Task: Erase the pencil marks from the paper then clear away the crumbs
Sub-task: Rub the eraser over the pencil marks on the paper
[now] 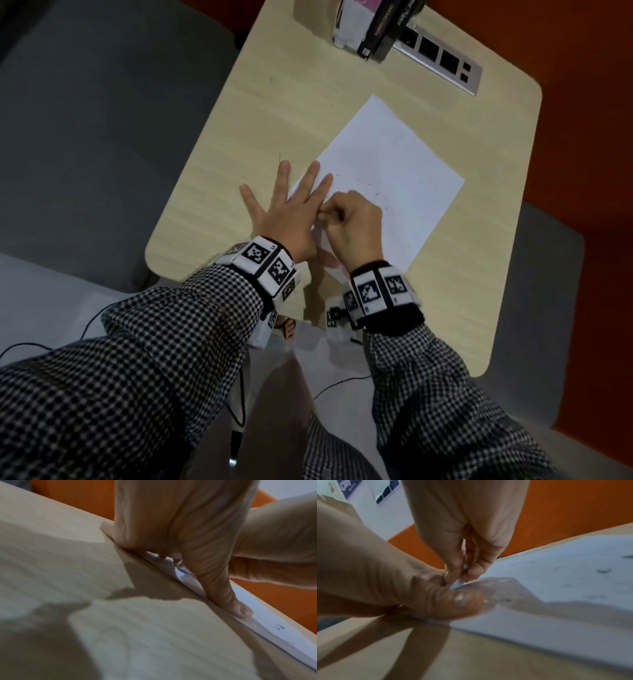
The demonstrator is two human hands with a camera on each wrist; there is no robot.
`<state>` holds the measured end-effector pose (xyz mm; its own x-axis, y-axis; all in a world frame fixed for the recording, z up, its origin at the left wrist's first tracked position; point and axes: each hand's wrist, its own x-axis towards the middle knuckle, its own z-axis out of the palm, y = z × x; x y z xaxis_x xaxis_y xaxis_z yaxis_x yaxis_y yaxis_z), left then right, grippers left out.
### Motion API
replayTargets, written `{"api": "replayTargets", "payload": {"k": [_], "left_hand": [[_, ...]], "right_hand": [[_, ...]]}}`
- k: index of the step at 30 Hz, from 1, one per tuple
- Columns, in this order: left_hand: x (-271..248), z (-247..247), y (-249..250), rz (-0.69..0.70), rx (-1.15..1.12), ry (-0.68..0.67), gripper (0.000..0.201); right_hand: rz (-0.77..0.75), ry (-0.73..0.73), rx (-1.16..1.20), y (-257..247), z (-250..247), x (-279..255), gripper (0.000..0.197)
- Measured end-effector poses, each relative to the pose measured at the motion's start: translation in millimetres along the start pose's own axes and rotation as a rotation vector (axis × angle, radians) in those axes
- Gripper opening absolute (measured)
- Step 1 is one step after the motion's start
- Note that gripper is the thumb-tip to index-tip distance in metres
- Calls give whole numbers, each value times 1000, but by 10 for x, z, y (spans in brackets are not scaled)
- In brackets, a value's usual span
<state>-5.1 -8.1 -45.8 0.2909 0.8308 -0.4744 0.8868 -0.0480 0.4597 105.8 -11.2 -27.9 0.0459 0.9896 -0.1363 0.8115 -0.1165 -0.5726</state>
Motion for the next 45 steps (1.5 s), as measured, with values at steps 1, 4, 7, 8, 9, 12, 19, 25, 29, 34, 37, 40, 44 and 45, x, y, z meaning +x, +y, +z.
{"api": "replayTargets", "payload": {"k": [1,4,7,8,9,12,19,25,29,34,37,40,44,45], "left_hand": [[2,-3,-5,1,-4,-2,112],[5,-8,-13,14,11,-16,125],[7,-3,-15,5,30,-25,132],[5,-9,-9,4,32,-27,132],[2,-9,-5,6,28,-28,132],[1,8,-17,15,30,-12,133],[1,-3,-11,2,28,-12,131],[-6,-7,-16,15,17,-17,133],[-2,-9,0,2,18,-27,132],[-11,-5,-3,11,25,-19,133],[-4,-13,-5,14,13,-14,132],[2,-3,-5,4,13,-17,131],[1,-5,3,7,22,-21,133],[4,9,-8,12,25,-13,133]], "right_hand": [[2,6,14,8,5,9,8],[40,38,48,167,-83,-329,12],[137,26,91,213,-134,-469,11],[153,39,104,184,-113,-345,9],[149,44,99,137,-101,-183,8],[81,43,30,35,-80,219,7],[143,62,103,185,-77,-360,15],[76,69,38,86,-112,258,9],[120,82,61,194,-101,-306,15],[107,72,70,118,-151,245,8],[101,77,46,162,-125,92,10],[106,99,57,206,-93,-392,17],[119,92,57,145,-115,19,8],[105,91,44,133,-122,174,7]]}}
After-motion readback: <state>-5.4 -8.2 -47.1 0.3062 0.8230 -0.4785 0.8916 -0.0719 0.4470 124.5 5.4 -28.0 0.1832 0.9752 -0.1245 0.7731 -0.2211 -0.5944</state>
